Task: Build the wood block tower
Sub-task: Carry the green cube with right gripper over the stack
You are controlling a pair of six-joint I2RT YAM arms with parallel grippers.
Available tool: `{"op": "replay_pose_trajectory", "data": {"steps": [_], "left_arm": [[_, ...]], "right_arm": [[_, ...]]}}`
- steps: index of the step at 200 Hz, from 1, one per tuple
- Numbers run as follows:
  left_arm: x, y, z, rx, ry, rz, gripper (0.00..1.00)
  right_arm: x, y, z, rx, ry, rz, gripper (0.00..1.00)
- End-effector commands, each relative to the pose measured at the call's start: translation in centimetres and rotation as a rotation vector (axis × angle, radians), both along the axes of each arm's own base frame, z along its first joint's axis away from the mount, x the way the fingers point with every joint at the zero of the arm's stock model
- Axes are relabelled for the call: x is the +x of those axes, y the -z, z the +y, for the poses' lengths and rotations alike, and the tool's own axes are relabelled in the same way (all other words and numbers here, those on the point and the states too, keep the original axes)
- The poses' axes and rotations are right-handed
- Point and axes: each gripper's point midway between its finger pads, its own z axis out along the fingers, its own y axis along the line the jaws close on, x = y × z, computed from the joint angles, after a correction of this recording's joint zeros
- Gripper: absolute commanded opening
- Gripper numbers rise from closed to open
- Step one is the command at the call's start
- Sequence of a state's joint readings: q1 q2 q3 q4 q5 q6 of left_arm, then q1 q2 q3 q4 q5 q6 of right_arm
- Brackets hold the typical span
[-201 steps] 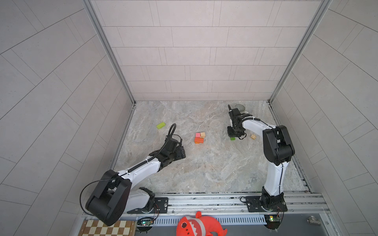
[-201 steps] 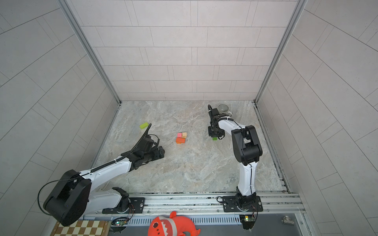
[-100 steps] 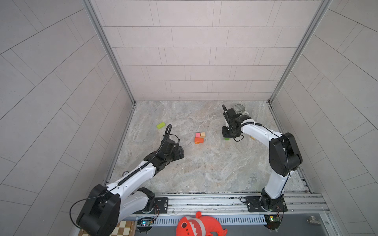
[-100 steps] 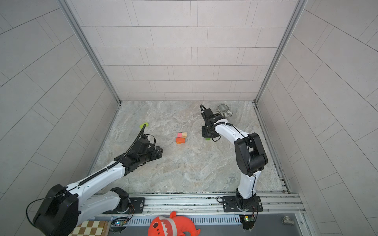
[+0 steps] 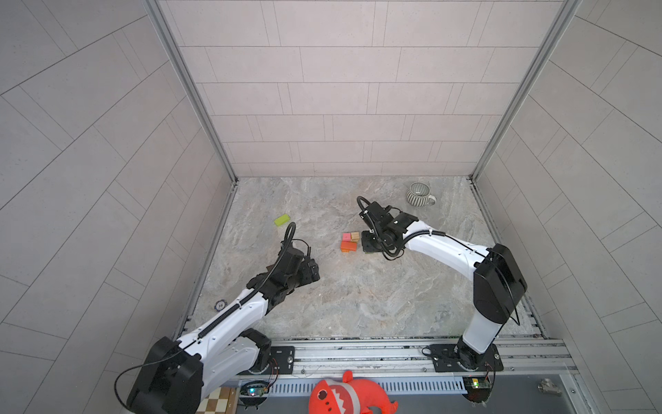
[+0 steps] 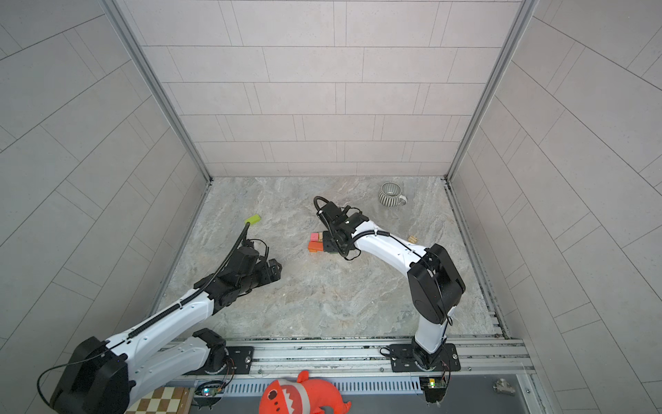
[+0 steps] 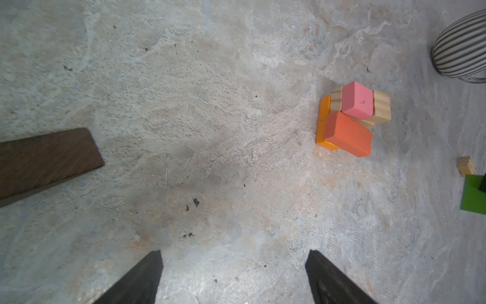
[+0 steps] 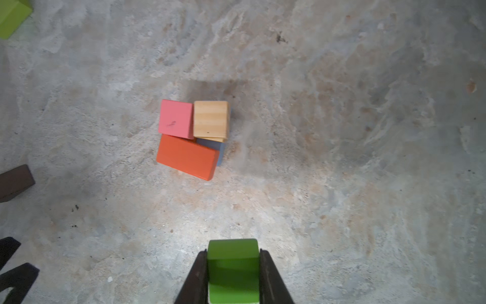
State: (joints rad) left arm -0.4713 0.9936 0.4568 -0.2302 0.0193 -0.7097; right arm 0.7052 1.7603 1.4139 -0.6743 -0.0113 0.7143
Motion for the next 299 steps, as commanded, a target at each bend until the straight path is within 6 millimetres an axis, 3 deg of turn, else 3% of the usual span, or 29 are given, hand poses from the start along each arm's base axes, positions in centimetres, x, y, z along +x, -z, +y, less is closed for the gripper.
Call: {"op": "replay_pose_trajectory", "data": {"steps": [1,43,88,230,299], "left_arm": [[-0.8,0.7,0.9,0.015,-0.024,0.018,0.91],[-1.5,1.4,1.5,0.029,-0.032,0.029,0.91],[-1.8,1.7,2.1,0.055,-0.04,0.04,0.91],[-1.7,0.6,2.6,0.056,-0.048,-0.026,0.91],[-1.7,0.6,2.5,0.05,-0.043,-0.027,0.91]], "right_arm": [[0.6,0.5,0.6,-0.013,0.093,-0.017,0.24],[1.0,2.0,3.3,-0.014,0.109,0.004,0.24],[2.1,2.9,4.5,-0.029,0.137,0.019,0.24],[4.4,4.9,5.9,-0.073,0.16,0.048,0.24],[4.9,5.6,5.1,-0.091,0.168,0.065,0.24]]}}
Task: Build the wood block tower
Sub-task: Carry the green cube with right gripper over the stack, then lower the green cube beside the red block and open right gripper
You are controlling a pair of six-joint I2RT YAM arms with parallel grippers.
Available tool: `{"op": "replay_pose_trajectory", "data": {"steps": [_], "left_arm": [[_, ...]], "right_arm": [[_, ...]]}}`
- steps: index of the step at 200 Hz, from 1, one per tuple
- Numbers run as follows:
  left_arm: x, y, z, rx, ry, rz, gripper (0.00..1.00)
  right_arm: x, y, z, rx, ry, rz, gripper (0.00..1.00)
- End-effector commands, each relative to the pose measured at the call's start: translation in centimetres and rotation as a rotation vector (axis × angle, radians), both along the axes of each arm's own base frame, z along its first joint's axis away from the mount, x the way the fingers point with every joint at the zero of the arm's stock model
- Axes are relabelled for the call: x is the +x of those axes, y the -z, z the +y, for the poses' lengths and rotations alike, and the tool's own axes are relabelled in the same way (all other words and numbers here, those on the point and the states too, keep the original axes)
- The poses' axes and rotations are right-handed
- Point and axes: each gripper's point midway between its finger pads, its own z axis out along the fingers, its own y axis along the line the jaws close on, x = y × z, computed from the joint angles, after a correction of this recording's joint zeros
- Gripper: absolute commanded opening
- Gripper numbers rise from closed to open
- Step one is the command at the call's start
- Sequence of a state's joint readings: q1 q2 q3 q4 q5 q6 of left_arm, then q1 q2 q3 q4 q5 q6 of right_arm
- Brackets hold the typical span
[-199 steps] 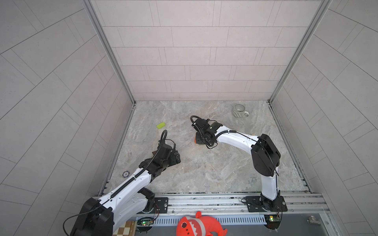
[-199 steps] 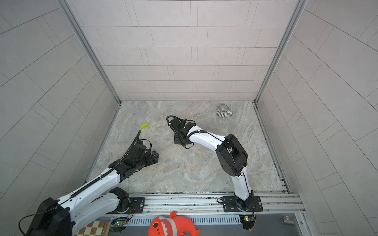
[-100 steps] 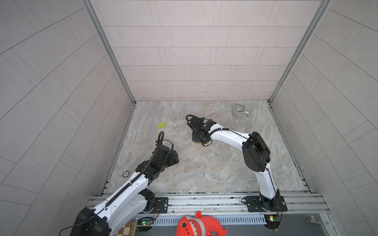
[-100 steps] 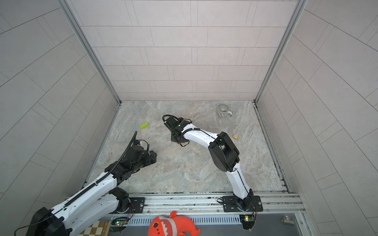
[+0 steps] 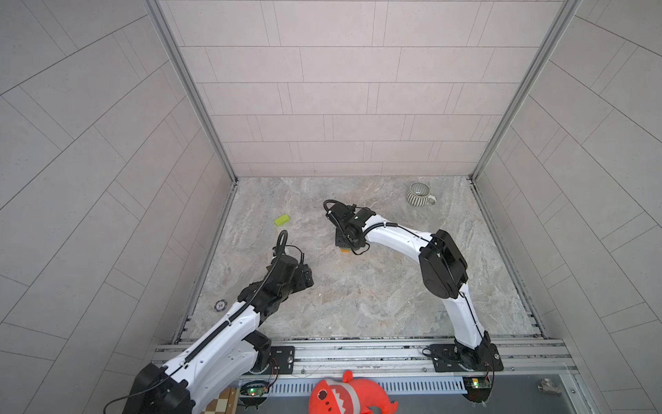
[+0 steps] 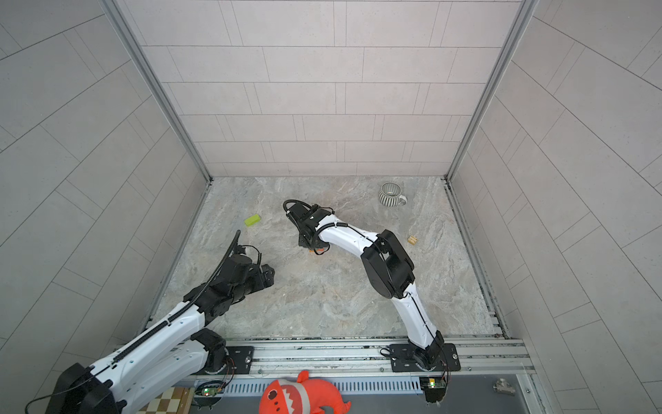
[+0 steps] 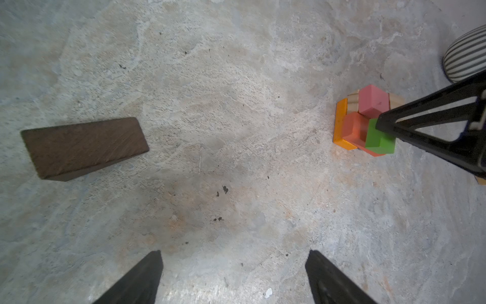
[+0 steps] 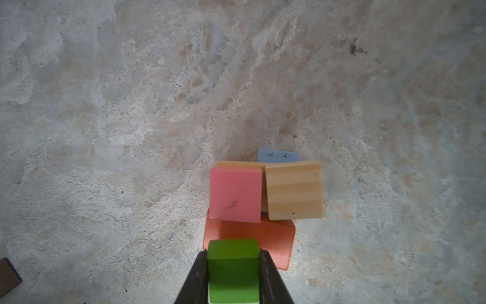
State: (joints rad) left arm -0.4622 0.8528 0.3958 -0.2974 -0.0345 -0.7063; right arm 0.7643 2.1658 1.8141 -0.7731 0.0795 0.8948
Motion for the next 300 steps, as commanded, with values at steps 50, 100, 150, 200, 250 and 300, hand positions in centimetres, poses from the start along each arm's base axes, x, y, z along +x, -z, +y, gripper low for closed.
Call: {"op": "replay_pose_trajectory", "data": {"steps": [50,100,150,200,250,300], "left_arm": [[-0.3,0.3,0.3,0.004,0.004,-0.005,0.91],[-0.3,0.5,0.2,0.005,0.006,-0.002,0.91],[-0.3,0.5,0.2,0.003,0.007,-0.003,0.91],[-0.3,0.5,0.1,0.001,0.009,-0.004,0.91],[-0.3,0.5,0.1,-0.002,0.014,-0.003,0.91],[-0.5,0.3,0.2,0.004,0.015,-0.004,0.91]], "right_arm": [[0.3,0.9,-0.6,-0.025,0.027,0.024,0.24],[0.3,1.4,-0.2,-0.017,0.025,0.036,0.24],[0.6,1.3,-0.2,-0.016,0.03,0.032,0.24],[0.5,1.4,0.1,-0.013,0.018,0.039,0.34],[0.5,0.9,0.2,-0.008,0.009,0.037,0.43],[0.1,-0.7,-0.1,0.002,-0.01,0.018,0.46]]}}
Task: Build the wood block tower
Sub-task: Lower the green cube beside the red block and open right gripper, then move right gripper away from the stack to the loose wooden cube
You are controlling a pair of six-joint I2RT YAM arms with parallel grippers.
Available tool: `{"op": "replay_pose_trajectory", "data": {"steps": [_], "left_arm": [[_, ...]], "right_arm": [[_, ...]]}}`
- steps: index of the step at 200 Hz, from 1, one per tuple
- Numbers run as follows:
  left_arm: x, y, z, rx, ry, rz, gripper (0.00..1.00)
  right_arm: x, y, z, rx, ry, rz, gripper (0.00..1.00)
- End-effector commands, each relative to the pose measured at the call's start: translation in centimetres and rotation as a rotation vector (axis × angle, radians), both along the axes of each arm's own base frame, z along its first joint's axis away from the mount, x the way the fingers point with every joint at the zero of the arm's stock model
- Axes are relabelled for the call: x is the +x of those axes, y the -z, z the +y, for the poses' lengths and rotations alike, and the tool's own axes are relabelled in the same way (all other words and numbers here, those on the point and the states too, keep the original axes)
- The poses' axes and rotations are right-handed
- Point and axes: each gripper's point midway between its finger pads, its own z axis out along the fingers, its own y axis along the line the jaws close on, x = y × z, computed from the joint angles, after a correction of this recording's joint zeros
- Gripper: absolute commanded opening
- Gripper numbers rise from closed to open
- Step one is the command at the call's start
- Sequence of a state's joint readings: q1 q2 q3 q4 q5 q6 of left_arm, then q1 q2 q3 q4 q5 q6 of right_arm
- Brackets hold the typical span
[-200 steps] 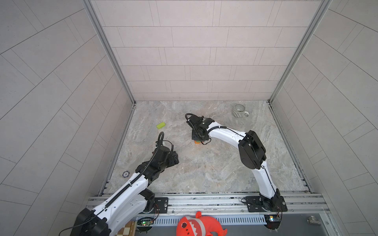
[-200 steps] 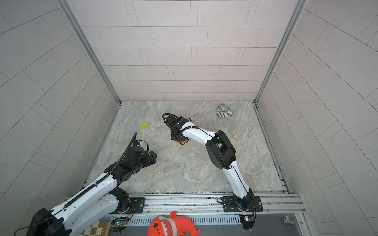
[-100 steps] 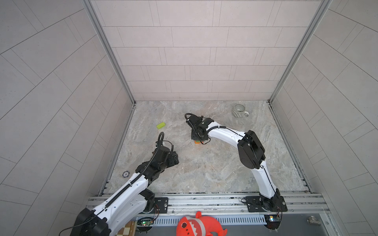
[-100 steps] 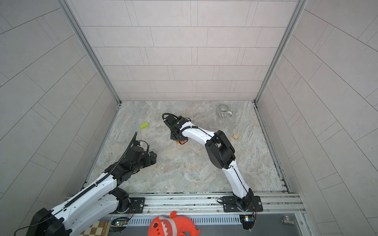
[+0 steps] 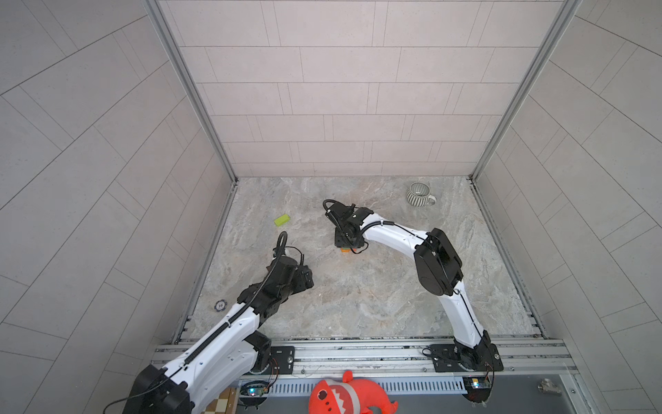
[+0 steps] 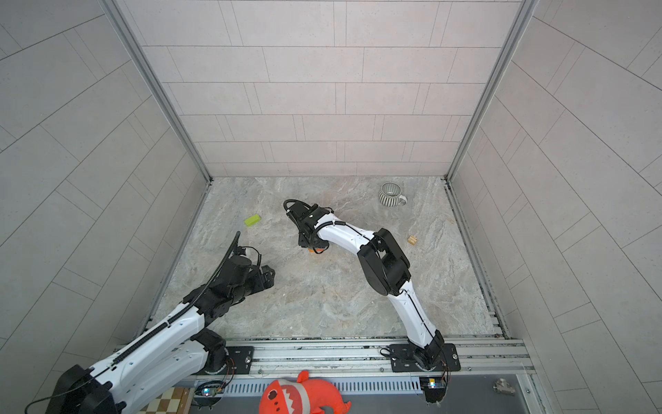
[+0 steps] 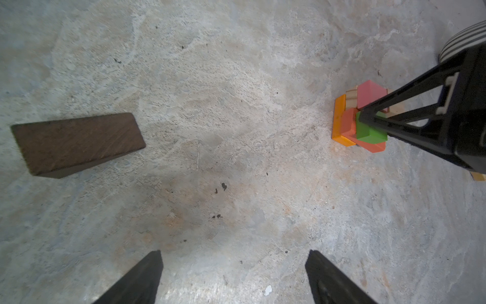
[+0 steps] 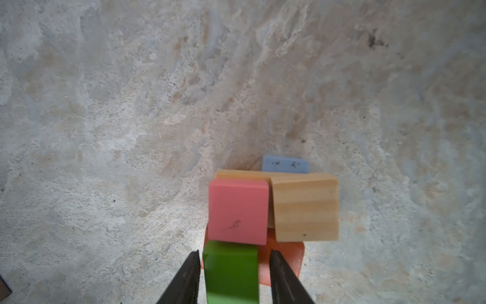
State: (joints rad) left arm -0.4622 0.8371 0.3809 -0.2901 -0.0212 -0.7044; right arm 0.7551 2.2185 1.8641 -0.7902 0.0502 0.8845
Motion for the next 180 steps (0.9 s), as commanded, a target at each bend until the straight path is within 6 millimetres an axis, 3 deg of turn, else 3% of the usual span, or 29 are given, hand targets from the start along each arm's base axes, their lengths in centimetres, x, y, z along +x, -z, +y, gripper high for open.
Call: {"op": "replay_pose_trajectory", "data": {"steps": [1,38,63,90,135,180], "left_arm": [[-0.3,0.2,0.4,0.016,0.004,-0.001,0.91],[-0.4,-0.1,-0.1,0.0,0.03,-0.002,0.91],[-0.4,-0.8,-0.3,-0.009,0.038,-0.002,0.91],[-0.1,-1.7,-0.7,-0.021,0.044,0.002,0.91],[0.3,-1.2,-0.5,0.027,0.041,0.04,0.92],[2.1,-1.5,-1.5,0.073,0.059,0.052,0.97]], "right_arm": [[-0.4,-1.8,-0.6,-0.001,0.0,-0.014,0.46],[-1.3,-3.5,-1.0,0.029,-0.032,-0.035,0.49],[-2.0,-5.9,-1.7,0.06,-0.067,-0.088,0.52],[-3.1,-8.3,-3.8,0.06,-0.102,-0.133,0.56],[-4.4,-9.0,-10.9,0.048,-0.077,-0.154,0.58],[-4.3,-7.2,-21.6,0.016,0.114,-0.143,0.64]]}}
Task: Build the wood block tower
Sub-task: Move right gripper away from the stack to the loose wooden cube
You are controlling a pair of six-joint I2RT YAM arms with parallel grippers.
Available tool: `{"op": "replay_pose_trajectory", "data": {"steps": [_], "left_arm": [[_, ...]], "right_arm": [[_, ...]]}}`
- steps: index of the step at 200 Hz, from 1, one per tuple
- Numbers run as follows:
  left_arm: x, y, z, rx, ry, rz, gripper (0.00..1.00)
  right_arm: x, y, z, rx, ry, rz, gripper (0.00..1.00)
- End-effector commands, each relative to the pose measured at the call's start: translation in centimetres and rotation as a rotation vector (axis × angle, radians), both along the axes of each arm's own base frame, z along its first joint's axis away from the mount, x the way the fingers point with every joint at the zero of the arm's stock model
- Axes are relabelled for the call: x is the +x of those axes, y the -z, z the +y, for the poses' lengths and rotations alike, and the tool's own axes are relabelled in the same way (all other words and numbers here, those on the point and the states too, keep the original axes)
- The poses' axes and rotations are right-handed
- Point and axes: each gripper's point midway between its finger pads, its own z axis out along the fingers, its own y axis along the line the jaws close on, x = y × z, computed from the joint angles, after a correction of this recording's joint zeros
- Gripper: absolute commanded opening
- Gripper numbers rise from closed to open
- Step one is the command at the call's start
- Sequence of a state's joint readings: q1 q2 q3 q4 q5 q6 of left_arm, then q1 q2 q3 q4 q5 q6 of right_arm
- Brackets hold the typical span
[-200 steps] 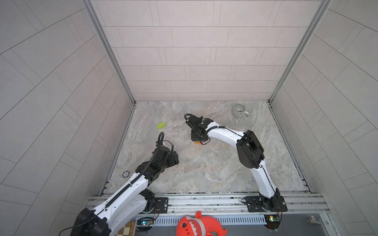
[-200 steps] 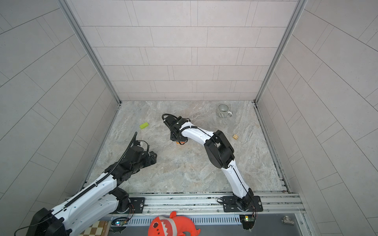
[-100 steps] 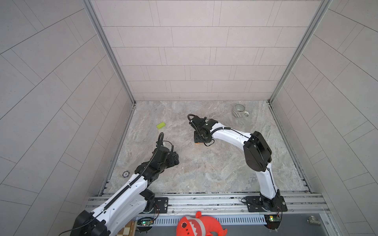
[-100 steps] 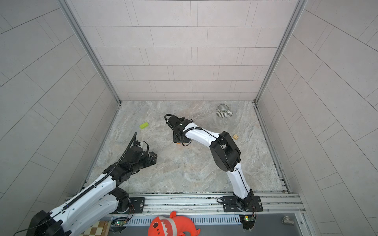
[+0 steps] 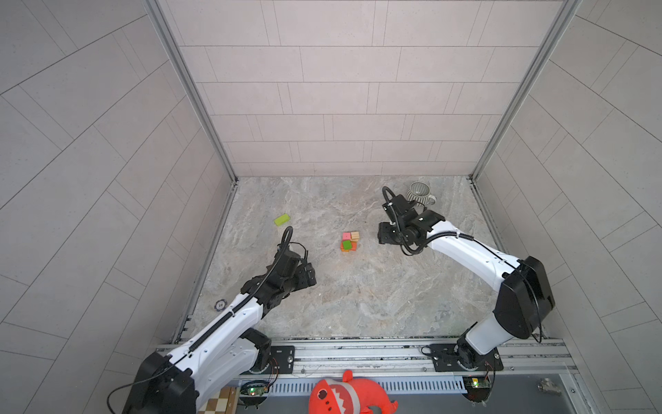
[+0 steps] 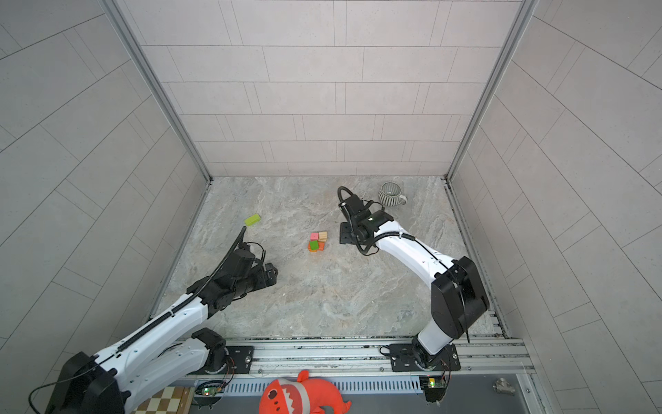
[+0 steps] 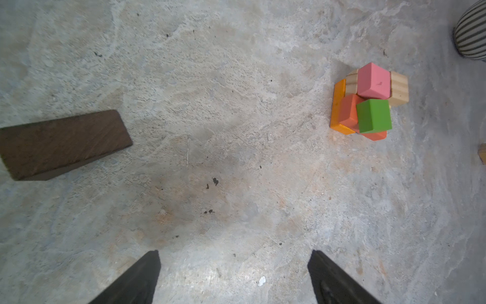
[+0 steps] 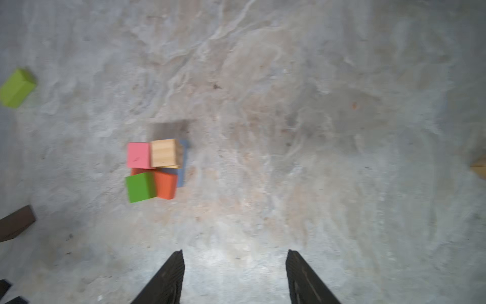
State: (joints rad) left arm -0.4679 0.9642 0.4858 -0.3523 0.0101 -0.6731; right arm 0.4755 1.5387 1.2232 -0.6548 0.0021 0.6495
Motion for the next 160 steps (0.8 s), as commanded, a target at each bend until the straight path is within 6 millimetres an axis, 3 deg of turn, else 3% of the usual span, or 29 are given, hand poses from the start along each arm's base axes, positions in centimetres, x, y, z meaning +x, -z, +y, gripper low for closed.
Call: {"op": "replay_pose_trajectory", "data": {"steps": [1,20,54,124,160], "left_arm": [[1.7,-1.3,-0.4,0.04,0.011,-0.027,0.97],[2.7,-1.1,-1.2,0.063,0.023,-0.003,0.98],[4.7,-0.5,-2.3,0.12,0.034,0.0,0.99],[8.3,1.3,-3.3,0.16,0.009,-0.023,1.0],[8.4,3.0,-3.1,0.16,-0.019,-0.031,1.0]], "right_arm": [[-0.1,0.8,-4.6,-0.015,0.074,0.005,0.64],[0.1,2.1,-8.1,0.0,0.164,0.018,0.63],[1.0,4.0,-12.6,0.008,0.293,0.028,0.63],[3.3,8.0,-19.7,-0.038,0.486,0.086,0.64],[3.4,10.2,-22.2,-0.059,0.552,0.122,0.64]]}}
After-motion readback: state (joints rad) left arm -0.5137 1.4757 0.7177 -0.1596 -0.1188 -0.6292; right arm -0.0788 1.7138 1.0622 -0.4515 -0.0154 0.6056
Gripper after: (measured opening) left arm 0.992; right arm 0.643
